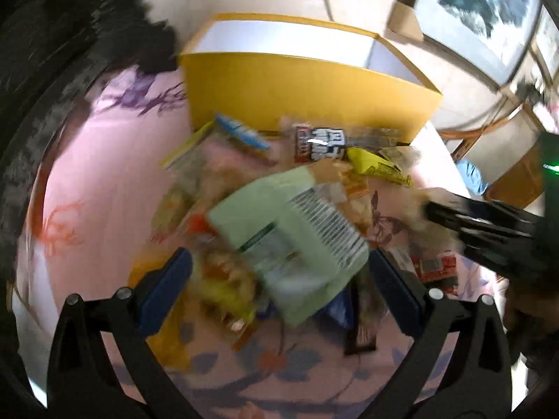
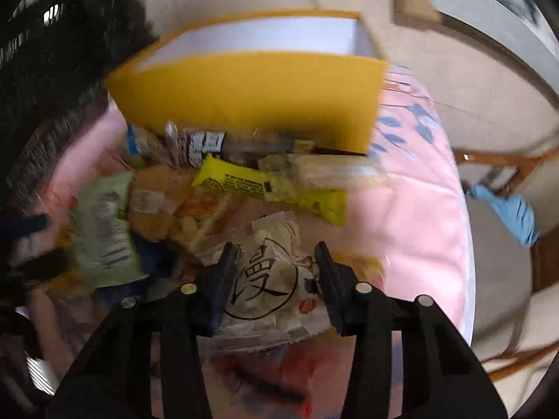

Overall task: Organize snacks
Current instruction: 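Grasp the white bread bag with the right gripper while the left grasps the green packet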

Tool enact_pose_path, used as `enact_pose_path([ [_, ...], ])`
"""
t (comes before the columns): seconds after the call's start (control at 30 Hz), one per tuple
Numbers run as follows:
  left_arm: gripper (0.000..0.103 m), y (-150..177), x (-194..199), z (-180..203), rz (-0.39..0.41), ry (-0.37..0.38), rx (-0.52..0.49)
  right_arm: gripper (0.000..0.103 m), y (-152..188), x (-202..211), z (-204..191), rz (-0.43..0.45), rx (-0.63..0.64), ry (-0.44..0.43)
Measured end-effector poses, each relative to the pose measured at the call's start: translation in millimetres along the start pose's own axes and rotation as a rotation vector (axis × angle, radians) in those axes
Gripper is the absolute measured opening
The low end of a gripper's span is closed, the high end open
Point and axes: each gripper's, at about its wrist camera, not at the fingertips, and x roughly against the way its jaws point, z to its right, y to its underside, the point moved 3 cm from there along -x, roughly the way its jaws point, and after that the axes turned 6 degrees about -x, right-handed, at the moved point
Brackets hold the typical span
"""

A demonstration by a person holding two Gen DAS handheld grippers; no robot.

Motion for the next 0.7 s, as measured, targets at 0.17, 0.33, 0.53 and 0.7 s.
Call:
enact_pose_path([
  [0.17,0.101,-8,-32,19,-0.103,-0.077,-0.053,0.046,11,60,25,0.072,-0.085,0.042],
  [0.33,0.1,-9,-51,22,-0.121,-0.09,-0.045,0.046,16,83,53,0.111,-0.111,0.135],
  [0.53,0.032,-12,-43,26,-0.101,0.01,-0.024,0.046,20,86,62,0.105,-0.122,0.137],
  [0.7,0.022,-5,-31,21,-0.075,0.082,-0.021,0.046,16,96,44,0.126,-0.069,0.105],
])
